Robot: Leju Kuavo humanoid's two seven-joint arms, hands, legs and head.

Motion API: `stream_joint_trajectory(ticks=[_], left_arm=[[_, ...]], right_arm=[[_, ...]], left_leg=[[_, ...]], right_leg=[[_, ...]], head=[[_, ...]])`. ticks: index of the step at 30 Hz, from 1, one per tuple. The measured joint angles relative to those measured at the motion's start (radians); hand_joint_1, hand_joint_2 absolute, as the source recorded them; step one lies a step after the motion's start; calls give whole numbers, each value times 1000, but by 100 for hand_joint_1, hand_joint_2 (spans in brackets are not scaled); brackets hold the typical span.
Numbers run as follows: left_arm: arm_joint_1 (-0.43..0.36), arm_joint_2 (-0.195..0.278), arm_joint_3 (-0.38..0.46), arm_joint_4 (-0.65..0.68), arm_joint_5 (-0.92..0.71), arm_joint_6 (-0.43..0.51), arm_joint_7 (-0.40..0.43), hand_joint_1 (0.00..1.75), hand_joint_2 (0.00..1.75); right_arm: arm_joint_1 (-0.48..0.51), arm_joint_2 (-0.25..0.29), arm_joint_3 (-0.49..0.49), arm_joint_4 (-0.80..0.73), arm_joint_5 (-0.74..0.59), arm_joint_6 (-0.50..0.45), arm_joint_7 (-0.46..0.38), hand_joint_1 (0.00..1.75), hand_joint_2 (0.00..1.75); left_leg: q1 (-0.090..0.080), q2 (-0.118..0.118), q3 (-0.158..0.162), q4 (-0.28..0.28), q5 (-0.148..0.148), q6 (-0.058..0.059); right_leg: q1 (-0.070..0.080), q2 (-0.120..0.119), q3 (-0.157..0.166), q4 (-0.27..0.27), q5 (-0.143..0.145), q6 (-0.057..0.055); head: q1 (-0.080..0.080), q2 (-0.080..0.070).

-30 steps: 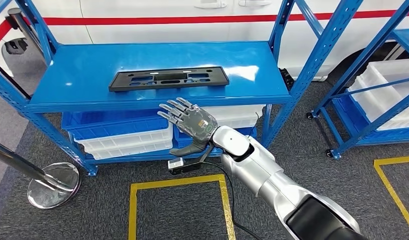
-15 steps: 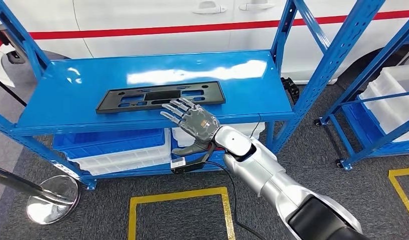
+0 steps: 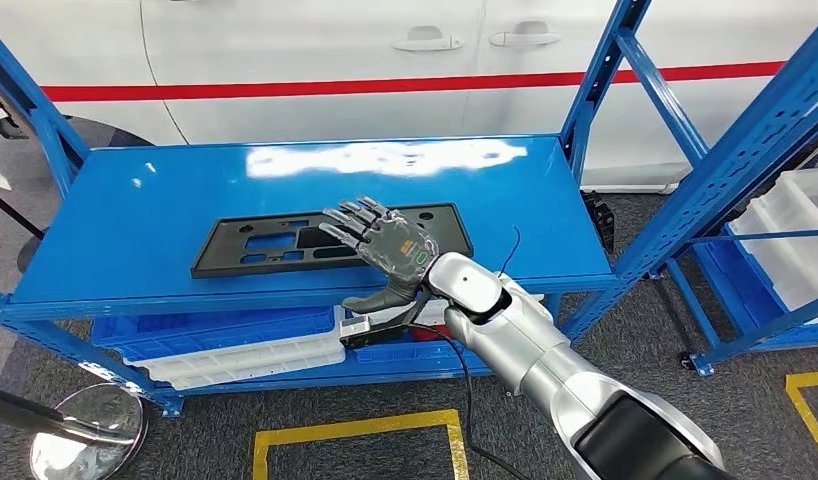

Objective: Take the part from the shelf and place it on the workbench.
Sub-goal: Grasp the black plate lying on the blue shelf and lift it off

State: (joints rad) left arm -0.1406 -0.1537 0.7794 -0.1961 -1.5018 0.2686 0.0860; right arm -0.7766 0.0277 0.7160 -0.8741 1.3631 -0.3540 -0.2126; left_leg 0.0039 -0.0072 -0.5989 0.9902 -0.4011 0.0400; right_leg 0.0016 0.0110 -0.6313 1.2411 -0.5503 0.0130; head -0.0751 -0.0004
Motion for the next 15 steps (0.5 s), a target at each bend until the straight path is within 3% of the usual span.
stream_joint_trajectory(ticks=[1, 2, 3, 4, 5, 7, 8, 9, 12, 15], left_arm=[[0, 0, 0, 0, -1, 0, 0, 0, 0], [1, 0, 0, 0, -2, 0, 0, 0, 0], [3, 0, 0, 0, -3, -1, -1, 0, 0], [4, -1, 0, 0, -4, -2, -2, 0, 0], [5, -2, 0, 0, -5, -4, -4, 0, 0], [5, -5, 0, 2, -6, -11, -10, 0, 0], [5, -7, 0, 4, -6, -15, -13, 0, 0], [4, -8, 0, 5, -6, -17, -15, 0, 0], [3, -7, 0, 5, -6, -20, -17, 0, 0], [-1, -7, -1, 5, -4, -21, -18, 0, 0]], right_arm=[[5, -2, 0, 0, 0, 0, 0, 0, 0], [10, -4, 0, 0, 0, 0, 0, 0, 44], [14, -6, 0, 0, 0, 0, 0, 0, 87], [17, -7, 0, 0, 0, 0, 0, 0, 131], [20, -10, 0, 0, 0, 1, 1, 0, 175], [24, -17, 1, 1, 6, 5, 9, 0, 175], [26, -20, 1, 2, 10, 8, 15, 0, 175], [27, -22, 1, 3, 15, 10, 20, 0, 175], [26, -23, 1, 3, 20, 12, 29, 0, 175], [24, -20, 2, 9, 41, 14, 46, 0, 175]], left_leg=[[0, -1, 13, 0, -11, 0], [0, -2, 28, 0, -23, -1], [0, -3, 44, 1, -36, -2], [0, -4, 61, 1, -49, -3], [0, -4, 74, 0, -62, -4], [-2, -8, 93, 2, -85, -12], [-2, -10, 97, 1, -94, -19], [-3, -12, 102, 3, -98, -25], [-2, -11, 95, 36, -103, -38], [3, -6, 5, 196, -163, -50]], right_leg=[[-3, -1, -41, 39, -34, 5], [-6, -1, -70, 50, -60, 8], [-7, -2, -86, 32, -66, 9], [-7, -3, -88, -14, -42, 7], [-5, -3, -82, -80, 14, 3], [3, -2, -70, -204, 157, -10], [7, 0, -68, -236, 204, -18], [9, 0, -68, -248, 223, -25], [5, -1, -47, -259, 214, -44], [3, -2, -29, -265, 202, -56]], head=[[0, 0], [0, 0], [0, 0], [0, 0], [0, 0], [0, 0], [0, 0], [0, 0], [0, 0], [0, 0]])
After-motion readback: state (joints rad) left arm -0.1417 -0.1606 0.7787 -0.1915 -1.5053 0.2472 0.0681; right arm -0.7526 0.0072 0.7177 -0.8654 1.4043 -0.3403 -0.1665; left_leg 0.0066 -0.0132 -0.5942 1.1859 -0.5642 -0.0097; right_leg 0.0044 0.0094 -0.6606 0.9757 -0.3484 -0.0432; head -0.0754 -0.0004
